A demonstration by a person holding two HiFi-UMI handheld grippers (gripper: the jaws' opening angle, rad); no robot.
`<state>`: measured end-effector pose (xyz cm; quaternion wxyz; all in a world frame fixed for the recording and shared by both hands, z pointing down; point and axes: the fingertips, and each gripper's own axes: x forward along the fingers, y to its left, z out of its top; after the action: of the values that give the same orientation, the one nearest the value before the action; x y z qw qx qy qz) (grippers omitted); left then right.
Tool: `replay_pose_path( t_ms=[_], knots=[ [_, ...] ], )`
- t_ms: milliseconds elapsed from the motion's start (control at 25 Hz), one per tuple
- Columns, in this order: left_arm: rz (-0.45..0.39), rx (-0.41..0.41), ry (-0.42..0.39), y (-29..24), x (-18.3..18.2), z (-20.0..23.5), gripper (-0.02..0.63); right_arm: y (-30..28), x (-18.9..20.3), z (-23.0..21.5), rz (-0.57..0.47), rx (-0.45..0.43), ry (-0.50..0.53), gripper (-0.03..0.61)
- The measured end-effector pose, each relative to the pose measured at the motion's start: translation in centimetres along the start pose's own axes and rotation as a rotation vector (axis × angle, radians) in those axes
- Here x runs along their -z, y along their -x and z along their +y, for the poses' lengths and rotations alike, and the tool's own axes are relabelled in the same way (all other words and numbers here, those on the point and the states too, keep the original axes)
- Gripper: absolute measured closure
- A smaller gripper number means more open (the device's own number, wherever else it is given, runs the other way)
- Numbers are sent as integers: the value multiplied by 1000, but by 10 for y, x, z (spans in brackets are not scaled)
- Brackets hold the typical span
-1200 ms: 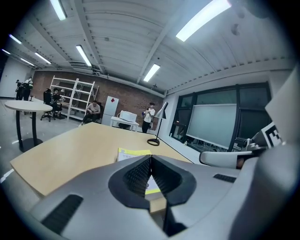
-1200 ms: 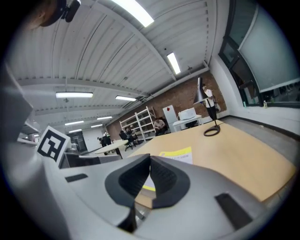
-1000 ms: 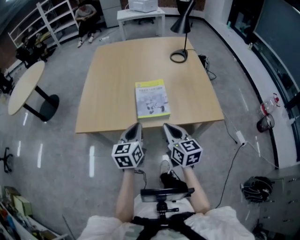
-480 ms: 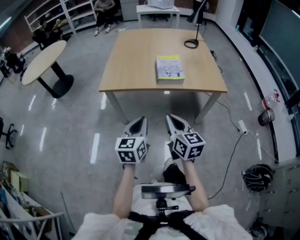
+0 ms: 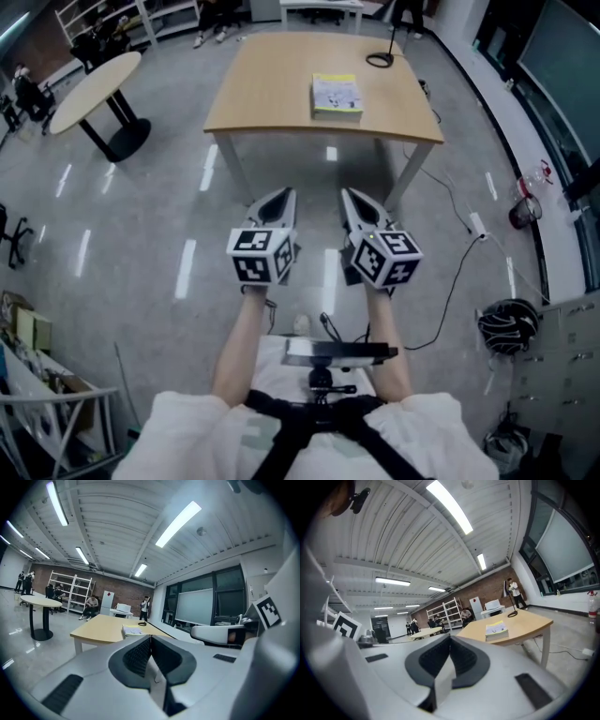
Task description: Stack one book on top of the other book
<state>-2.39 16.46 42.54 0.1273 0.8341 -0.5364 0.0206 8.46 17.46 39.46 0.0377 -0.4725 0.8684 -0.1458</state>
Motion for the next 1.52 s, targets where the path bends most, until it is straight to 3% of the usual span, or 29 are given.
replay_pose_path(
  t_ms=[400,600,960,1520],
  knots=[
    [54,-5,-6,138,58,-92,595,153,20,58,18,19,30,578],
    [11,-31,-12,184,50,-108,595,200,31,90,33,15,69,580],
    [-57,18,-19,208,28,-114,595,223,39,124,27,37,126,580],
    [-60,94,-39,210,23,-127,595,231,41,130,38,70,138,580]
  ],
)
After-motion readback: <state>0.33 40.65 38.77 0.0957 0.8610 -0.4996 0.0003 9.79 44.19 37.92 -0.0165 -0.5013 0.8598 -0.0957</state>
